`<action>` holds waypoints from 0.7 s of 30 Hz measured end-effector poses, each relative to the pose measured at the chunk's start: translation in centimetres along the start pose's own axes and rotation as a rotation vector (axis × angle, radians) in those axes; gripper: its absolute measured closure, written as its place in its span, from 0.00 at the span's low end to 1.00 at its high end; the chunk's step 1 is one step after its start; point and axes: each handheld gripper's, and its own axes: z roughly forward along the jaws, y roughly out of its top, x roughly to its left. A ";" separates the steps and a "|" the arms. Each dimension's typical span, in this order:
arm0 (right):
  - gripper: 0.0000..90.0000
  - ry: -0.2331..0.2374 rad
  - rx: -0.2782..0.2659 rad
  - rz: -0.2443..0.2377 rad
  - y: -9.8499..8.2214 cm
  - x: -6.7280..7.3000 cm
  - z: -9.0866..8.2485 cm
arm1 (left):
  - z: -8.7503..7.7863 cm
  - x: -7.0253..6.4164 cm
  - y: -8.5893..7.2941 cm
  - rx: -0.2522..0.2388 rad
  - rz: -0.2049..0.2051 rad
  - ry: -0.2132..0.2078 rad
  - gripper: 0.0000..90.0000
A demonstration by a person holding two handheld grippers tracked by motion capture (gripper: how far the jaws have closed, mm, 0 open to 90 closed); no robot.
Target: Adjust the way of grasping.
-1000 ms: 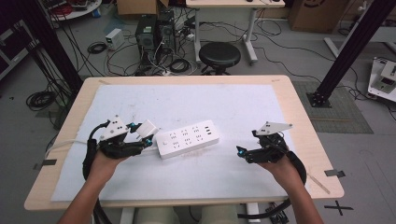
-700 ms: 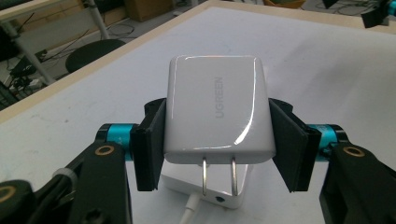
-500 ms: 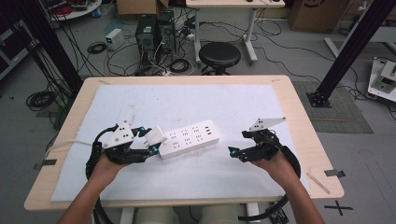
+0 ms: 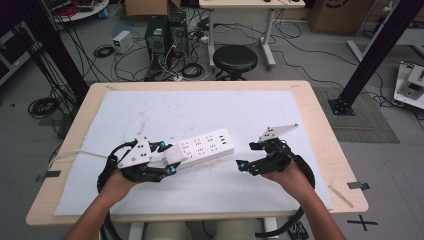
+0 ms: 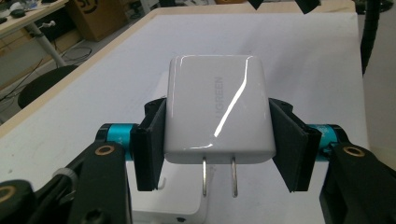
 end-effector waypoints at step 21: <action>0.19 0.177 0.030 0.065 3.1 1.8 2.6 | 2.0 -1.3 0.7 0.013 0.093 -0.057 0.47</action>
